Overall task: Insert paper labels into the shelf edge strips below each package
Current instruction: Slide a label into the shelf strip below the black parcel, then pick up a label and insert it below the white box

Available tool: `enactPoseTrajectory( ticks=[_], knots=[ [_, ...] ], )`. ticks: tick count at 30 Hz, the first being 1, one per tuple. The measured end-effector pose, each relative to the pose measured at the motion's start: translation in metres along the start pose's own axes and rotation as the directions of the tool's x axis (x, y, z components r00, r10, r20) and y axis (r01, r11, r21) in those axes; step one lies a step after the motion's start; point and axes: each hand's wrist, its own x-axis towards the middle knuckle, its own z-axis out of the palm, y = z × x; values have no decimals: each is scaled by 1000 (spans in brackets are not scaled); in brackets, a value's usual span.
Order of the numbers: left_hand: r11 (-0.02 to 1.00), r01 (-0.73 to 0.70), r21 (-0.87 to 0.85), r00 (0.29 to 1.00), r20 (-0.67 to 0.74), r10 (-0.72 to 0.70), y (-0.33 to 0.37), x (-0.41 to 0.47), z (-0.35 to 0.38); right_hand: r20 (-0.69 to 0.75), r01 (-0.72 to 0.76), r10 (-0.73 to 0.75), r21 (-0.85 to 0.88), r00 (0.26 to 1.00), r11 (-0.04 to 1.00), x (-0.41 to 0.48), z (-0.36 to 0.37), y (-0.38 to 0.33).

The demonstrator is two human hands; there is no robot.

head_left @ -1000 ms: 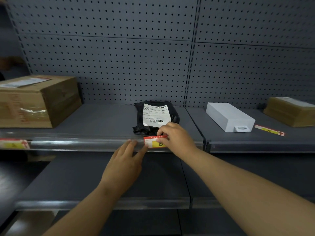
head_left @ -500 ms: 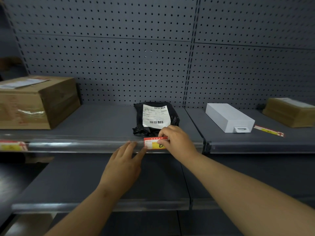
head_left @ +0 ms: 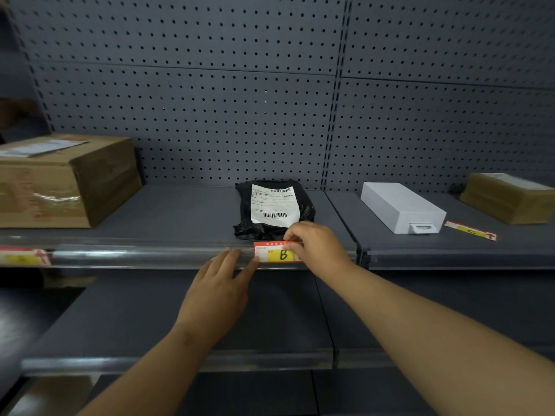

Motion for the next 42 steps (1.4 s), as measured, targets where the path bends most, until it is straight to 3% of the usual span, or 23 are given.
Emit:
enactPoseTrajectory(
  ticks=[12, 23, 34, 39, 42],
  knots=[
    [1000, -5, 9, 1000, -13, 5, 19, 6, -9, -142, 37, -37, -1, 989, 999, -10, -40, 13],
    [991, -125, -40, 979, -170, 117, 137, 83, -38, -258, -63, 47, -54, 965, 997, -28, -136, 108],
    [989, -90, -114, 981, -182, 69, 292, 154, -28, -25, -299, 301, -234, 953, 925, -58, -236, 263],
    [997, -11, -80, 989, -149, -1, 324, 157, -21, 186, -337, 446, -428, 876, 839, -59, -243, 293],
    [999, 24, -38, 991, -133, -29, 332, 155, -19, 268, -357, 497, -435, 825, 827, -57, -240, 304]
  ],
)
